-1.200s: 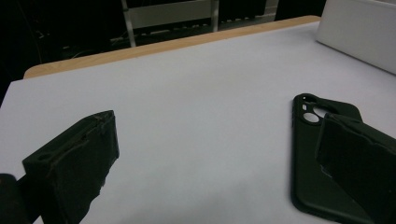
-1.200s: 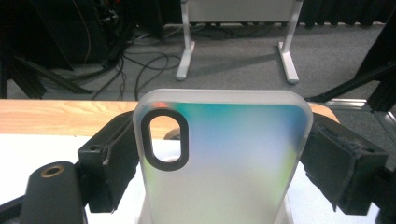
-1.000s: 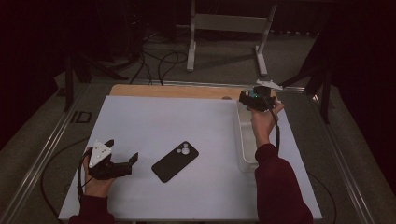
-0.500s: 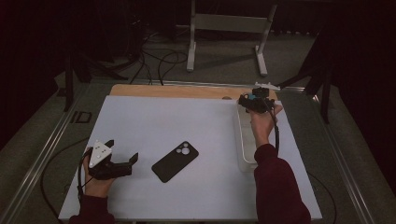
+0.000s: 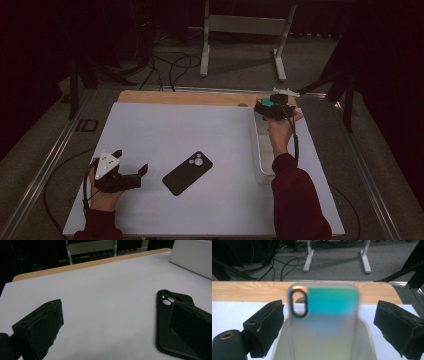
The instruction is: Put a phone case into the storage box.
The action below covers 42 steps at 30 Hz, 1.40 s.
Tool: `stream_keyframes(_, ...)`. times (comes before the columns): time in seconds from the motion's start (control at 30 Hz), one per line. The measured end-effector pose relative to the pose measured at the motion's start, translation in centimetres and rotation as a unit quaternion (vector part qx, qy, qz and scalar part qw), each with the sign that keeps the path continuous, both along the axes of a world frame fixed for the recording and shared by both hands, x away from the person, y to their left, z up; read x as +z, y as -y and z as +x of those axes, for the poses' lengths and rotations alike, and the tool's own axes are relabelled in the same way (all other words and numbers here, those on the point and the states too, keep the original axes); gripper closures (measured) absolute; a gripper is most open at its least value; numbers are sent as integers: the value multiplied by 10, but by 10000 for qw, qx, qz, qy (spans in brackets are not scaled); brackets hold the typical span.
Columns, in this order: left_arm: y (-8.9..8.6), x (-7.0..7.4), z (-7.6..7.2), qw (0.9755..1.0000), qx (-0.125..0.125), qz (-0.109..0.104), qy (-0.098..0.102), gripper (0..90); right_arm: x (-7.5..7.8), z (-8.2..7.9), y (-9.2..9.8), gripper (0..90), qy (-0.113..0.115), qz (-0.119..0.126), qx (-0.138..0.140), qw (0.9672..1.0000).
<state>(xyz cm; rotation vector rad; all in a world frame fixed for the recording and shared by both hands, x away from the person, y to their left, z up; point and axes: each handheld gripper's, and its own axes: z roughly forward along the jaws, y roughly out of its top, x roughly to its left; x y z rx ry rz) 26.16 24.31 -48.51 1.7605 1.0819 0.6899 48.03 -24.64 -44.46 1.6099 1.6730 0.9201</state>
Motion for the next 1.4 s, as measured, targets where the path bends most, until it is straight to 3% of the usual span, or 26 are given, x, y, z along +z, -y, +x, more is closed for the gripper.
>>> stream_keyframes(0.33,0,0,0,10000,3,6,-9,0,7,-5,2,82,126,-42,59,9999)
stream_keyframes(0.8,2,-1,1,10000,-7,40,-25,0,19,-26,0,87,167,-62,556,9983)
stream_keyframes(1.4,4,-2,1,10000,-30,86,-38,0,32,-63,-12,86,238,-47,1370,9903)
